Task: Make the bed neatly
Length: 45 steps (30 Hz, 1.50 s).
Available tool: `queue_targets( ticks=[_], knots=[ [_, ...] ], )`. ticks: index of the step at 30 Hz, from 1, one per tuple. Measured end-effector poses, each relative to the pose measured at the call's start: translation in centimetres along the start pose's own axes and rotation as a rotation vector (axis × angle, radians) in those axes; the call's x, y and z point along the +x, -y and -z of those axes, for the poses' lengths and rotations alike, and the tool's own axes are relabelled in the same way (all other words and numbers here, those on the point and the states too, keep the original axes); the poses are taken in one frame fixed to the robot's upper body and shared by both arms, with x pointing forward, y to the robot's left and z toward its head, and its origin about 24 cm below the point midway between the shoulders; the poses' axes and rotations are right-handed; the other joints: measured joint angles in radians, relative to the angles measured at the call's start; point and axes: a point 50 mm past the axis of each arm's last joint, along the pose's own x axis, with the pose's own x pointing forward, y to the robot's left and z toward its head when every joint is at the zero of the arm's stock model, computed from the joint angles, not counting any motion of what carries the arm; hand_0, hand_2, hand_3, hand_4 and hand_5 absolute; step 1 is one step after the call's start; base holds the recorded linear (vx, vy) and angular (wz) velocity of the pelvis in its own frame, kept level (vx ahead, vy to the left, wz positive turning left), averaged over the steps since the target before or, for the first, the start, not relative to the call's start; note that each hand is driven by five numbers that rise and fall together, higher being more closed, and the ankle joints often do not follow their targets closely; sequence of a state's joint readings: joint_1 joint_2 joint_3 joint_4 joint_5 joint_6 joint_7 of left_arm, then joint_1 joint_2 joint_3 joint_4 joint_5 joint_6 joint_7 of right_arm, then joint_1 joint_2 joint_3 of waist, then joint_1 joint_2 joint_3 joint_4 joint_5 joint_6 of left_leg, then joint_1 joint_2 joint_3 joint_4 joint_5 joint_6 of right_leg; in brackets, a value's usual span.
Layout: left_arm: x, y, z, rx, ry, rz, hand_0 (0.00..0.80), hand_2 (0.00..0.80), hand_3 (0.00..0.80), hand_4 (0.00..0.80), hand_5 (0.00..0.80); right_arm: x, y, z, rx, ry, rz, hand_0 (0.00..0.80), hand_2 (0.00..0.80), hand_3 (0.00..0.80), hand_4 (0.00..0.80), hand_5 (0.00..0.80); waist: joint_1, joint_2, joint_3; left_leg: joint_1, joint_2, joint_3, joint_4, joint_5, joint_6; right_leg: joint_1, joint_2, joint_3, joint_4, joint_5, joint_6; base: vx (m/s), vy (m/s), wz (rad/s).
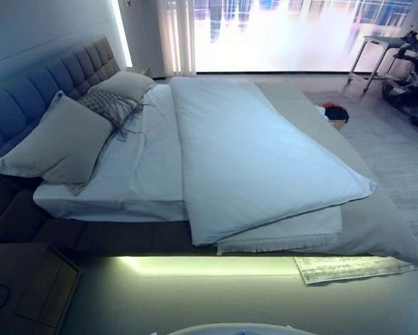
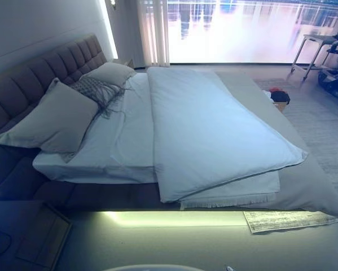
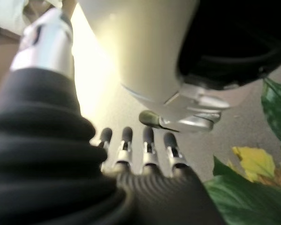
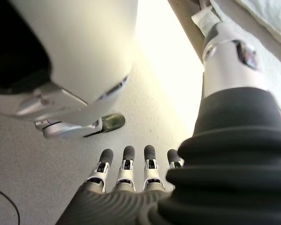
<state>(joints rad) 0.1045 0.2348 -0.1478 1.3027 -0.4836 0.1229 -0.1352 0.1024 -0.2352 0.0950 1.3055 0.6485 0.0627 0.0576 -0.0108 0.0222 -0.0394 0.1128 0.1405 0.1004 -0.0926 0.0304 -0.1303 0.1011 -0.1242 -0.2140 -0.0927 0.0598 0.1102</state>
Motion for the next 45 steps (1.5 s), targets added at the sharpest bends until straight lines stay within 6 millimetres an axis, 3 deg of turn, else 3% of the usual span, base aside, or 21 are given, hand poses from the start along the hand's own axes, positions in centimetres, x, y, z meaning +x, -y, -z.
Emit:
queue_targets(
  ticks=[17,25,36,41,45],
  knots=[
    [0.2,1.0,-0.3,0.066,-0.013,0.005,0.0,0.0,0.0,0.0,0.0,0.0,-0.3,0.1,-0.079,-0.023,-0.006,0.0,0.0,0.0,0.0,0.0,0.0,-0.002,0.012,0.0,0.0,0.0,0.0,0.0,0.0,0.0,0.001,-0.001,0.0,-0.003,0.004,-0.001,-0.002,0.0],
    [0.2,1.2,-0.8,0.066,-0.017,0.0,0.0,0.0,0.0,0.0,0.0,0.2,-1.3,-1.0,-0.111,-0.026,-0.048,0.0,0.0,0.0,0.0,0.0,0.001,-0.005,0.038,0.004,0.0,0.0,0.001,0.0,0.0,0.006,0.001,-0.001,0.0,-0.002,0.003,0.014,-0.002,0.0],
    [0.2,0.9,-0.1,0.044,-0.035,-0.01,0.0,0.0,0.0,0.0,0.0,0.2,-1.5,-0.5,-0.135,-0.036,-0.077,0.0,0.0,0.0,0.0,0.0,0.003,-0.004,0.043,0.012,0.004,-0.014,0.0,-0.002,-0.002,0.024,0.004,-0.018,0.0,-0.009,0.003,0.056,-0.041,0.04],
    [0.2,0.9,-0.5,0.023,-0.013,-0.013,0.0,0.0,0.0,0.0,0.0,0.2,-1.9,-0.8,-0.161,-0.015,-0.103,0.0,0.0,0.0,0.0,0.0,0.004,-0.005,0.044,-0.008,0.014,-0.016,0.011,-0.001,-0.002,0.005,0.014,-0.019,0.001,-0.009,-0.002,-0.084,-0.111,0.01],
    [0.2,1.2,-2.0,0.03,0.013,-0.05,0.0,0.0,0.0,0.0,0.0,0.3,-2.7,-1.9,-0.16,0.001,-0.118,0.0,0.0,0.0,0.0,0.0,0.002,-0.003,0.09,-0.089,0.024,-0.022,0.123,-0.016,-0.015,-0.034,0.021,-0.018,0.035,-0.018,-0.015,-0.103,-0.124,0.14]
  ],
)
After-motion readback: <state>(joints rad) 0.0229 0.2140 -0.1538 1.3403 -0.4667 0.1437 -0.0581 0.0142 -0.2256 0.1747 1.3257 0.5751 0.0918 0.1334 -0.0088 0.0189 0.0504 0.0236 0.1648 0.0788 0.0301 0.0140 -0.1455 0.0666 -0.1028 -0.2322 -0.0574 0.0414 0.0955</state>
